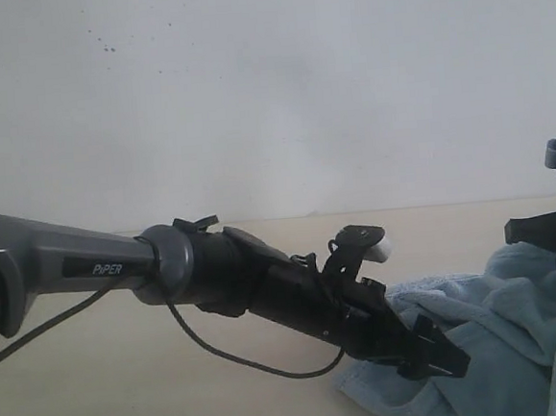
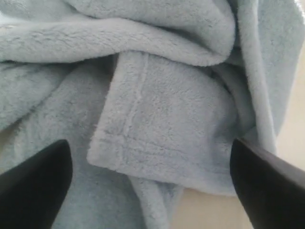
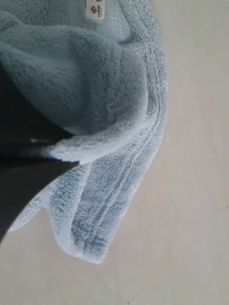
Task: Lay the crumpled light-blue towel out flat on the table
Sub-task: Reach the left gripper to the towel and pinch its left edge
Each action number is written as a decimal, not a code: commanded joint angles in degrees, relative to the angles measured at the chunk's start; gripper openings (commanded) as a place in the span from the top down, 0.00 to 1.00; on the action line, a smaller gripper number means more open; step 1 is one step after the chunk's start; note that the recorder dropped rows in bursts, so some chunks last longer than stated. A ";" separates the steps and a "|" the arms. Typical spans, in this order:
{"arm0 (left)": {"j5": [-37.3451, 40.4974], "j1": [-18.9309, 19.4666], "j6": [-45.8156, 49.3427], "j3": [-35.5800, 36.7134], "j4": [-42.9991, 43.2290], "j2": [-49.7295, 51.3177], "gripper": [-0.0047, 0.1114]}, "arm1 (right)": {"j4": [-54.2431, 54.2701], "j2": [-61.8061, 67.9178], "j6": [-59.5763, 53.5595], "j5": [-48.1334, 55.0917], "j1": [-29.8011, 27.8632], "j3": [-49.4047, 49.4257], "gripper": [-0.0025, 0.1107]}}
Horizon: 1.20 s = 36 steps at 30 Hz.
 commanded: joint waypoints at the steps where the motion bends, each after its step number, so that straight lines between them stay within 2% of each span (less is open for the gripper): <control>1: -2.35 -0.43 5.41 -0.51 0.23 0.33 0.24 | 0.54 -0.08 -0.67 -0.26 -0.22 0.16 0.98; 5: -1.57 -0.43 6.91 -1.97 -0.66 2.52 0.24 | 0.67 -0.08 -0.67 0.29 -0.22 0.16 0.98; 12: 6.67 -0.83 6.91 -6.57 -3.03 5.64 0.24 | 0.67 -0.08 -1.24 0.40 -0.22 0.16 0.98; 19: 1.72 -1.83 6.31 -6.57 -3.21 5.78 0.25 | 0.67 -0.08 -1.36 0.18 -0.22 0.16 0.98; 21: 1.57 -1.83 6.31 -6.57 -3.41 5.78 0.34 | 0.77 -0.08 -1.36 0.18 -0.22 0.16 0.98; 26: 1.57 -1.83 5.39 -6.57 -5.86 5.78 0.86 | 0.77 -0.08 -1.48 0.32 -0.22 0.16 0.98; 27: 1.57 -1.83 5.74 -6.57 -5.87 5.78 0.92 | 0.77 -0.08 -1.50 0.40 -0.22 0.16 0.98; 32: 4.84 -1.60 4.95 -6.57 -4.75 4.69 0.93 | 0.77 -0.08 -1.50 -0.11 -0.28 0.16 0.98; 35: 4.39 -0.37 1.20 -6.57 -1.08 1.79 0.93 | 0.77 -0.08 -1.50 -1.48 -0.37 0.16 0.98; 36: 4.21 0.56 -2.95 -6.57 0.80 -0.04 0.93 | 0.77 -0.08 -1.50 -2.25 -0.37 0.16 0.98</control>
